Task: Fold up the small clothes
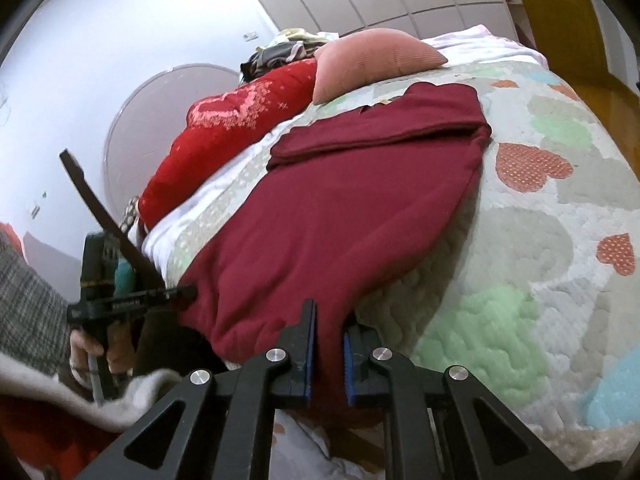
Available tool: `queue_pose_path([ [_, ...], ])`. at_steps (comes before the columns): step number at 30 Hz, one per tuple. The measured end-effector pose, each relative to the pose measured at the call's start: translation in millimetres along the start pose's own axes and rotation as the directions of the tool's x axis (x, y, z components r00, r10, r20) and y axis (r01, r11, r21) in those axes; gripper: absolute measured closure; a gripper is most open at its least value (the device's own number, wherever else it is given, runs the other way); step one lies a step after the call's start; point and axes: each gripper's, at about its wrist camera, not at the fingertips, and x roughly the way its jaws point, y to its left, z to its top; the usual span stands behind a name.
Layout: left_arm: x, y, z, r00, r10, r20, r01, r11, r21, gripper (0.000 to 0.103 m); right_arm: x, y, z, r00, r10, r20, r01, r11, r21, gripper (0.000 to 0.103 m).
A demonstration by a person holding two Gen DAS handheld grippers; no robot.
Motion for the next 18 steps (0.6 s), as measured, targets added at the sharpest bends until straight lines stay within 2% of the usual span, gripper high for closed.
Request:
queue_pose_path([
  [2,9,6,0,1.000,0.011,-0.027,-0.012,1.000,-0.028,0.093,10,-5,1,0.999,-0.026,-0.019,0.027,0.999,0.031,0.093],
  [5,12,4,0,0.999,0.018,-0.035,-0.019,1.000,-0.013,0.093,33,-19,-5,0.994,-0.076,-0.084,0.084,0.992,0.096,0.093],
  [8,12,3,2,0.999,0.007,-0.035,-0.007,1.000,0.000,0.092,30,-31,-11,0.997,-0.011,-0.074,0.025,0.982,0.188,0.091],
  [9,14,2,2,0.999,0.003,-0.038,-0.003,1.000,-0.007,0.092,26,-34,-11,0.998,0.008,-0.068,0.006,0.979,0.205,0.086],
  [10,16,3,3,0.999,-0.004,-0.042,0.004,1.000,-0.016,0.088,23,-38,-13,0.997,0.029,-0.069,-0.013,0.976,0.217,0.070],
  [12,20,3,4,0.999,-0.023,-0.043,0.022,0.999,-0.028,0.079,18,-43,-17,0.994,0.069,-0.084,-0.047,0.969,0.242,0.051],
  [14,21,2,5,0.998,-0.047,-0.039,0.046,0.998,-0.037,0.070,16,-46,-23,0.990,0.114,-0.082,-0.089,0.962,0.259,0.051],
  [16,22,0,6,0.996,-0.080,-0.035,0.079,0.996,-0.049,0.055,17,-46,-28,0.988,0.128,-0.086,-0.104,0.964,0.244,0.051],
  [18,25,-2,7,0.993,-0.110,-0.031,0.107,0.992,-0.063,0.044,18,-44,-30,0.985,0.152,-0.083,-0.130,0.966,0.224,0.051],
])
